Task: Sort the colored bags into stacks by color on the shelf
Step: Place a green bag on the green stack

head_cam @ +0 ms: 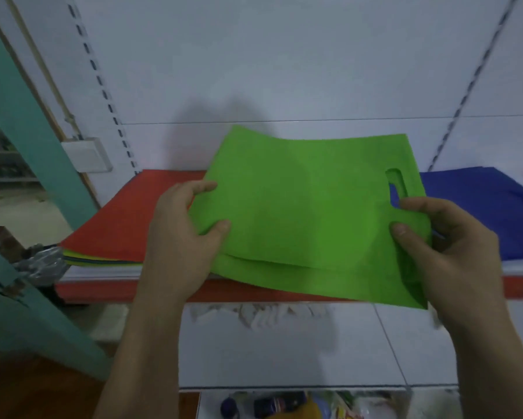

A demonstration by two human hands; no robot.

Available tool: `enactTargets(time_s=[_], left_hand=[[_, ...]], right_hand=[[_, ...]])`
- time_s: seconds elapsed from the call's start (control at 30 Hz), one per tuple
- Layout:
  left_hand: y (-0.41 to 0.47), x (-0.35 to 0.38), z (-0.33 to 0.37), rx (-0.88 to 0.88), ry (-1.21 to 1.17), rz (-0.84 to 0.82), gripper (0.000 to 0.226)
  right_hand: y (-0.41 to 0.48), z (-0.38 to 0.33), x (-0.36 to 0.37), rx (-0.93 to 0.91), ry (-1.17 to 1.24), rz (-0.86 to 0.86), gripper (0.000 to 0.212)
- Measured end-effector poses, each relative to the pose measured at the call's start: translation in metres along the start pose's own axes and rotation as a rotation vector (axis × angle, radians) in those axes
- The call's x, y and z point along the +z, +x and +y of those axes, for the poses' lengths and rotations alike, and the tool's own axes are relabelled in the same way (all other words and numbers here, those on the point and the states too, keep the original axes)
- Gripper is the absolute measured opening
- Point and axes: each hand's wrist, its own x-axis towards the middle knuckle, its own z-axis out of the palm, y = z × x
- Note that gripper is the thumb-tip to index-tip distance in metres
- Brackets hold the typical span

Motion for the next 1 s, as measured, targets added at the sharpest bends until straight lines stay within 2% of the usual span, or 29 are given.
enactTargets(time_s=[0.17,0.33,0.47,0.6,0.87,1.0], left_hand=[[-0.042,0.064,0.052,0.023,-0.194,-0.222,0.042],[-0.087,0.143,0.11,0.121,-0.253,-0.314,0.03],[-0.124,0.211,0.158,0.228,-0.21,-0.368,0.04],[-0.165,0.275,0.202,0.313,-0.203,-0.499,0.047],[-0.199,0.384,0.293,0.357,-0.269,-0.716,0.063],[-0.209,0.454,0.331,0.418,-0.299,-0.783,0.063]], right_hand=[[-0.024,0.005,-0.113,0.083,-0.051,0.088,0.03],[-0.055,0.002,-0.228,0.162,-0.105,0.195,0.032],[-0.085,0.006,-0.316,0.239,-0.207,0.211,0.033],[-0.117,0.014,-0.389,0.301,-0.302,0.3,0.042],[-0.135,0.032,-0.494,0.37,-0.231,0.542,0.044],[-0.122,0.054,-0.548,0.395,-0.284,0.62,0.048]])
